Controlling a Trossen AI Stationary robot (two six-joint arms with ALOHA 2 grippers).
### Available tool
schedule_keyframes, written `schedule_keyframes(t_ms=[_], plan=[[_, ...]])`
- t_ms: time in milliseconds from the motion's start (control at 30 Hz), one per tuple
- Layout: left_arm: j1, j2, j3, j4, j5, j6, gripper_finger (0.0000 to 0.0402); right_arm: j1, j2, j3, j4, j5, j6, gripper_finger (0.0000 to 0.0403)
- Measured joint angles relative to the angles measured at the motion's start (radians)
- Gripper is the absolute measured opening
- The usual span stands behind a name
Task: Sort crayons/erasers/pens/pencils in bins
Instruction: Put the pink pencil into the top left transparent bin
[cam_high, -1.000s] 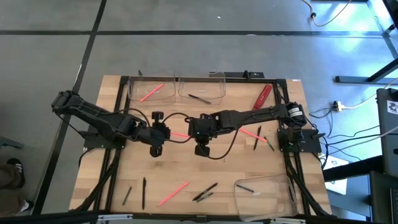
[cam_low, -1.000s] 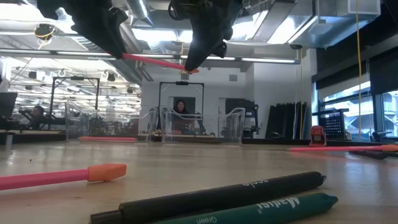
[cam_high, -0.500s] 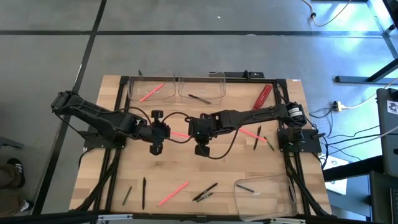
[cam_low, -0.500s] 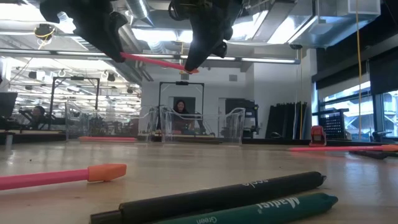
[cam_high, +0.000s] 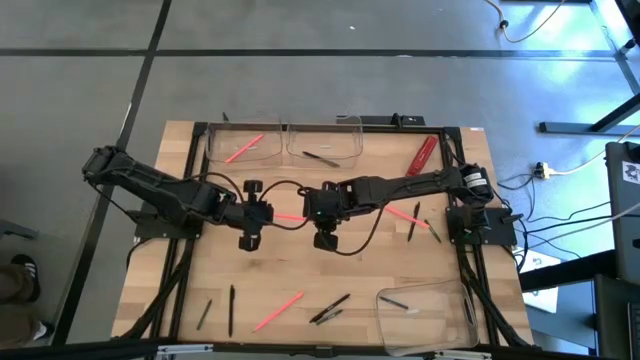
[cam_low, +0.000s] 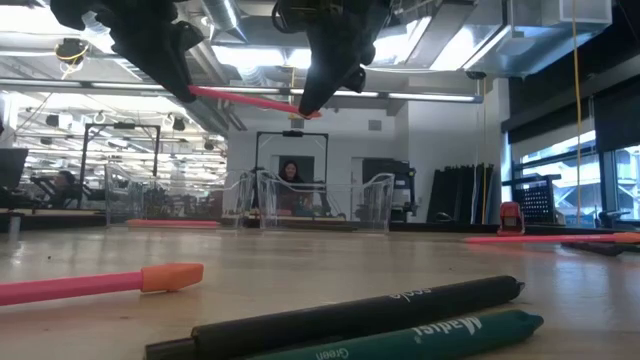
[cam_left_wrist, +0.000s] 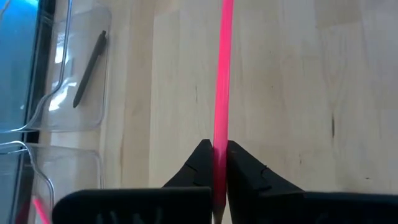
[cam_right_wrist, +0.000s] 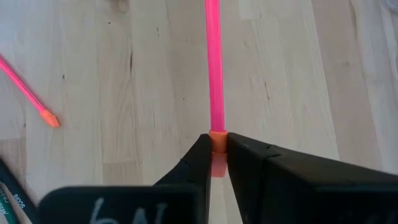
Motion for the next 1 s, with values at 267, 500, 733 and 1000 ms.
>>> schedule_keyframes(t_ms=[267,500,733,1000], plan=[[0.000,0.000,0.000,0.002,0.000,-0.006,0.0008,0.000,0.000,0.000,0.001,-0.013,0.004,0.0070],[0.001,0.000,0.000,-0.002,-0.006,-0.027,0.0009,0.000,0.000,0.000,-0.008,-0.018,0.004,0.0147],[0.016,-0.057,0.000,-0.090,-0.052,-0.157,0.0009,-0.009,-0.026,0.000,-0.115,-0.031,0.003,0.0175],[0.101,-0.213,0.000,-0.267,-0.137,-0.295,0.0009,-0.012,-0.087,0.000,-0.139,-0.021,0.005,0.0177]])
